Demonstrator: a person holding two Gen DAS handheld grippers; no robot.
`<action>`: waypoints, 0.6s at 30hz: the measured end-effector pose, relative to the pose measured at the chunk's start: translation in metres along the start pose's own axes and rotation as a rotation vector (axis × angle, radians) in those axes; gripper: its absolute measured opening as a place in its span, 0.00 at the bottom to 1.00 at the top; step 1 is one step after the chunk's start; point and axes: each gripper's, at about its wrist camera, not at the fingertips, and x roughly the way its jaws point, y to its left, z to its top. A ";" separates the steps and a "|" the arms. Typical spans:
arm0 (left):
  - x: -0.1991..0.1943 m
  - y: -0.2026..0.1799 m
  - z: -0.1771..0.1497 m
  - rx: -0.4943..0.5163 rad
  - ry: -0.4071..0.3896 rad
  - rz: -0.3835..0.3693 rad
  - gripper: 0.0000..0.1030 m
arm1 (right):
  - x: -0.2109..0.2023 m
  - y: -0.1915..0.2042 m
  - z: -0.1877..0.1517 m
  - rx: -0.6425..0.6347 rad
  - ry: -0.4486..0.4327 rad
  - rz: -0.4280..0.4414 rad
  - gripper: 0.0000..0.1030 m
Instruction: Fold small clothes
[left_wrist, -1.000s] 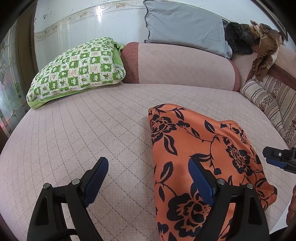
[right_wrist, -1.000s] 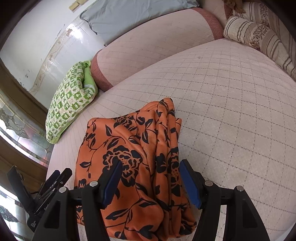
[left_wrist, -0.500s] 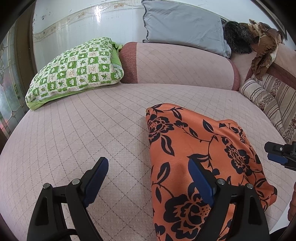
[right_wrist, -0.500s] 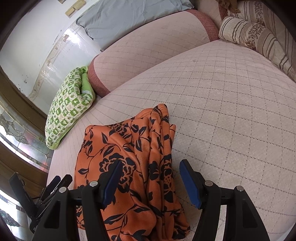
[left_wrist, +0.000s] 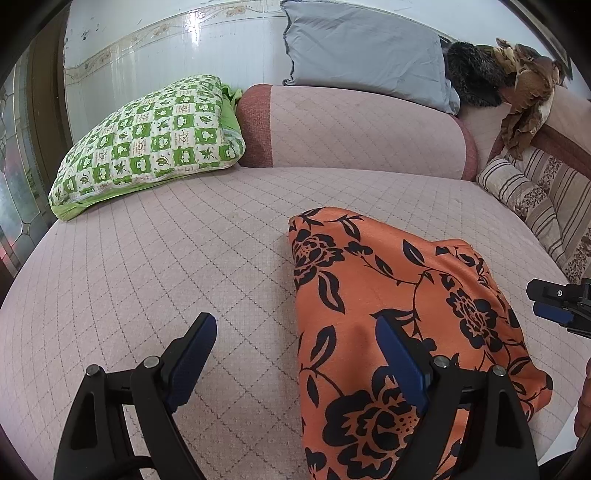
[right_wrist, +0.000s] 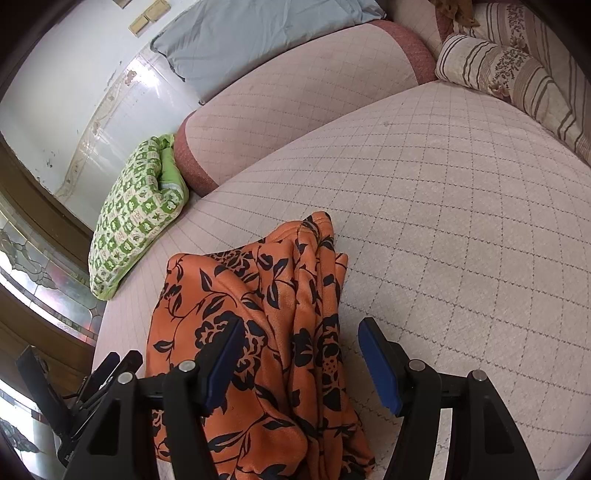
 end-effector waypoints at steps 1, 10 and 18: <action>0.000 0.000 0.000 0.000 -0.001 -0.001 0.86 | 0.000 0.000 0.000 0.001 -0.001 0.000 0.65; 0.000 -0.001 0.000 0.002 0.000 0.001 0.86 | -0.001 0.000 0.000 0.002 -0.001 0.000 0.65; 0.000 0.000 0.000 0.001 -0.002 -0.001 0.86 | -0.001 -0.001 0.000 0.001 -0.001 0.000 0.65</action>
